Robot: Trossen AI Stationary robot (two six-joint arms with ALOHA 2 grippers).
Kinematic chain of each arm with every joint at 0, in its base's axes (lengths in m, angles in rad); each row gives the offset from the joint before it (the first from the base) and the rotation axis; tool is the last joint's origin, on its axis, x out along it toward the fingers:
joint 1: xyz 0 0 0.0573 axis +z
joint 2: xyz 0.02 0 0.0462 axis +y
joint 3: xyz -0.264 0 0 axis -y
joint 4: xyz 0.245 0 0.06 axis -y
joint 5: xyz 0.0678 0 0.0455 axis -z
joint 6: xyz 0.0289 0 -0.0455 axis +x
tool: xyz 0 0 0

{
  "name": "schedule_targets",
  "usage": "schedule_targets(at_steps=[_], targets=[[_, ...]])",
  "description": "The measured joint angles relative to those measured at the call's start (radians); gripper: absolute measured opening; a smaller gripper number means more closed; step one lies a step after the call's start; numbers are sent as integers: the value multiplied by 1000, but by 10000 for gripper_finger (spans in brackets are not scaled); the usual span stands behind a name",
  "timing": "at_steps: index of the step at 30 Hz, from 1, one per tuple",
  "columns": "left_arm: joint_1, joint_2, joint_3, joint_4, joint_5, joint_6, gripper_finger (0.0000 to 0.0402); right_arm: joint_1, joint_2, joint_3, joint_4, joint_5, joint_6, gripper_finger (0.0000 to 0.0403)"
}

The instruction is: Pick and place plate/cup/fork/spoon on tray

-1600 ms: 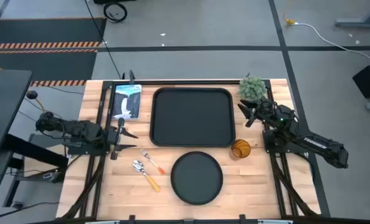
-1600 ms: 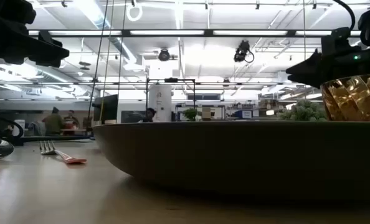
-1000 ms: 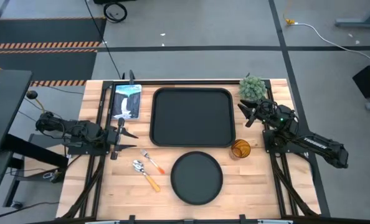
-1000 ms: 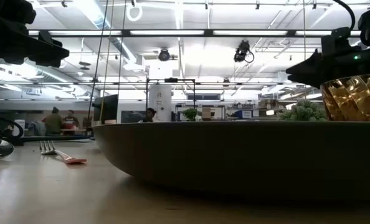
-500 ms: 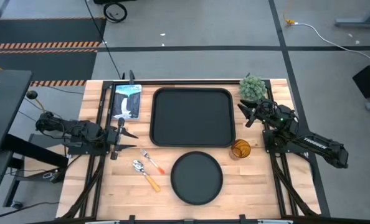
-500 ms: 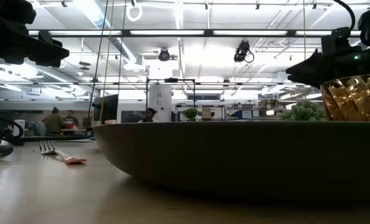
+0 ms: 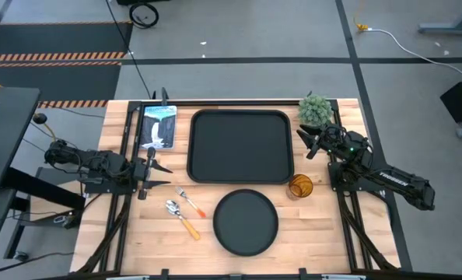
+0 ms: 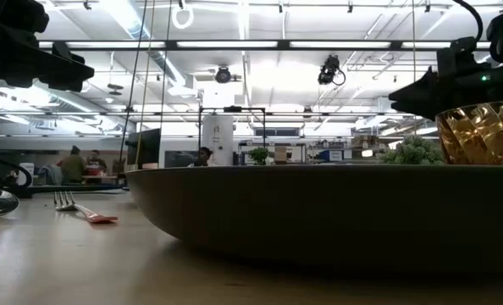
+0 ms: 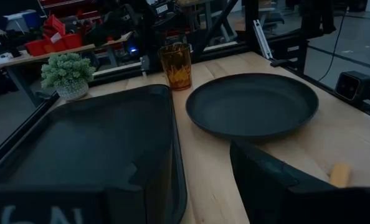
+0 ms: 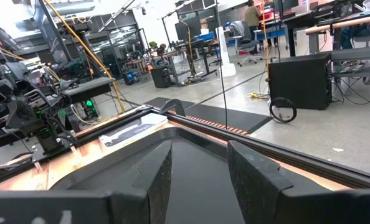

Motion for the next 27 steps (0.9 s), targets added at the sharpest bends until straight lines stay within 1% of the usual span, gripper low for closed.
schedule_targets(at_steps=[24,27], targets=[[0,0,0,0,0,0,172,0,0,0,0,3,0,160],[0,0,0,1,0,0,172,0,0,0,24,3,1,160]])
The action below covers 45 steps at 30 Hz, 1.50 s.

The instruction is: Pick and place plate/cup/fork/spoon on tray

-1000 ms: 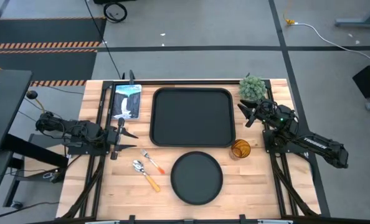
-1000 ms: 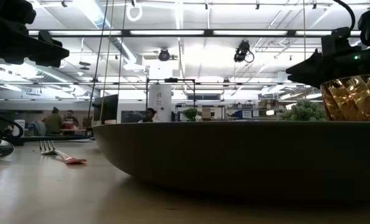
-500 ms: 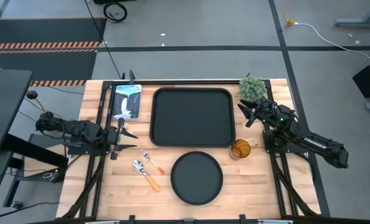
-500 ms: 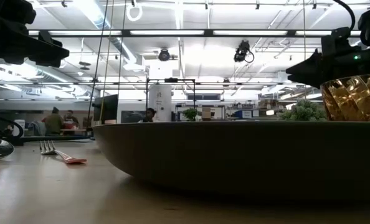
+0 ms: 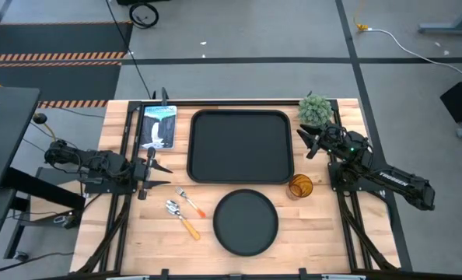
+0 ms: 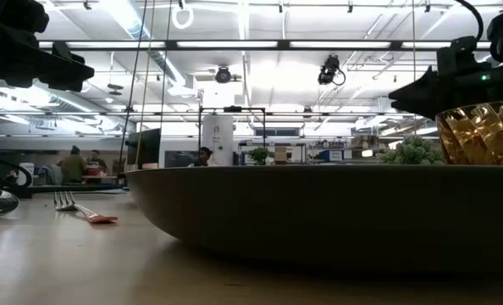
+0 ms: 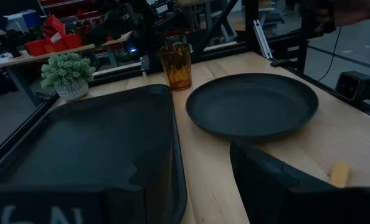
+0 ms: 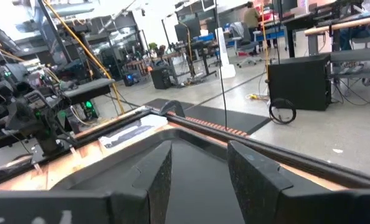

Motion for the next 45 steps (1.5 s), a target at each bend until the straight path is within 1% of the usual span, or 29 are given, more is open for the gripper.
schedule_targets(at_steps=[6,11,14,16,18,21,22,24,29,32,38,41,45], targets=[[0,0,0,42,0,0,172,0,0,0,153,-5,2,160],[0,0,0,41,0,0,172,0,0,0,172,-29,66,160],[0,0,0,41,0,0,172,0,1,0,167,-35,132,160],[0,0,0,41,0,0,172,0,8,0,157,-41,205,160],[0,0,0,46,0,3,172,0,23,0,152,-91,243,160],[0,0,0,86,0,-1,172,2,59,6,138,-225,244,159],[0,0,0,95,0,-4,172,4,76,18,114,-250,246,158],[0,0,0,113,0,-19,172,16,112,60,51,-263,233,156],[0,0,0,164,0,-126,172,70,228,160,-149,-238,146,156],[0,0,0,174,1,-180,172,116,303,206,-195,-225,128,156],[0,0,0,179,1,-181,172,221,443,279,-225,-188,119,156],[0,0,0,179,1,-183,172,285,511,349,-308,-143,96,156],[0,0,0,179,1,-183,172,378,603,471,-474,-70,84,156]])
